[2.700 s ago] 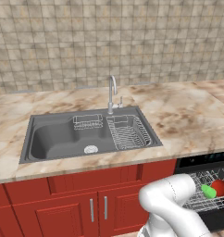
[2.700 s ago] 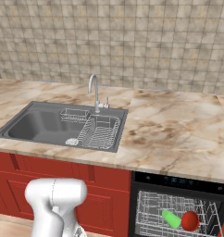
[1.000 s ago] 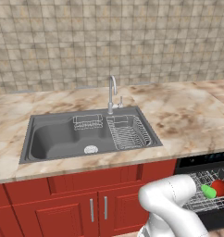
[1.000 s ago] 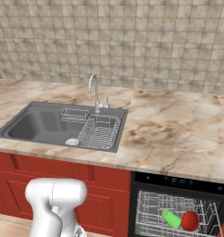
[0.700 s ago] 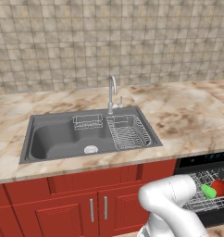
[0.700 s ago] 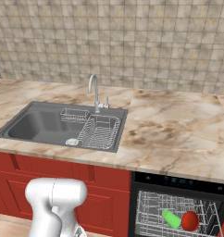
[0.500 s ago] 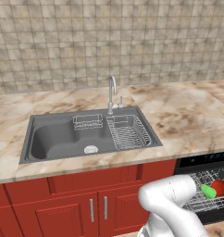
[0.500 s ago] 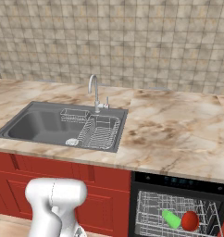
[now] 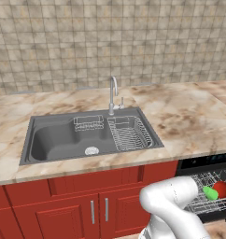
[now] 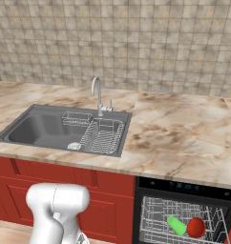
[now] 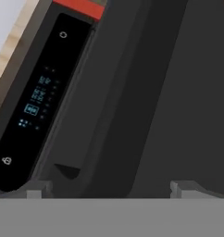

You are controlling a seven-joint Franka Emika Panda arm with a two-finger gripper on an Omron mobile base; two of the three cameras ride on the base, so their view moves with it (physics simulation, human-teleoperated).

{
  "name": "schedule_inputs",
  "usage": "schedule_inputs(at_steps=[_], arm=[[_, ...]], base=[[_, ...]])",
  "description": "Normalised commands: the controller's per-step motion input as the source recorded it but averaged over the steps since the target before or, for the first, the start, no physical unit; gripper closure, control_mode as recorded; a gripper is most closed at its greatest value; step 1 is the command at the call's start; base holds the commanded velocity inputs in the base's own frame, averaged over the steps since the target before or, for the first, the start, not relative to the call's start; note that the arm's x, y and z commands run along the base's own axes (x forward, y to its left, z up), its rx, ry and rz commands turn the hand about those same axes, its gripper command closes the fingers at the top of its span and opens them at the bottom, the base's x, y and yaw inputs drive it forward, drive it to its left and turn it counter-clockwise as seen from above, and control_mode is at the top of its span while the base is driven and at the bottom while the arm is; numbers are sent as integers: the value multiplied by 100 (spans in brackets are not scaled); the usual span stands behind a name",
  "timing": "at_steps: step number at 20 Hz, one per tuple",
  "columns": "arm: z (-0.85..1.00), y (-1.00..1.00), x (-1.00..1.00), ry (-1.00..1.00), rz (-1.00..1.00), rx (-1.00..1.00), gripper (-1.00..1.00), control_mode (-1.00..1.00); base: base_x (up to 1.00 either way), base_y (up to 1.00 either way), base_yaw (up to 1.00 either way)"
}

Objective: Pick up the cup and bowl from the counter, place them in the dishwasher, and close the dishwasher door.

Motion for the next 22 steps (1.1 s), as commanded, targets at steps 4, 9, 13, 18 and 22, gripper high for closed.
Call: schedule_inputs(at_steps=[4, 9, 13, 18, 22], arm=[[-20, -4, 51, -10, 0, 0, -100, -100], [-16, -4, 51, -9, 0, 0, -100, -100], [-17, -6, 51, -9, 0, 0, -100, -100], [-17, -5, 44, -9, 0, 0, -100, -100], [-19, -9, 48, -9, 0, 0, -100, -100]], base=[[0, 0, 0], [0, 0, 0], [0, 0, 0], [0, 0, 0], [0, 0, 0]])
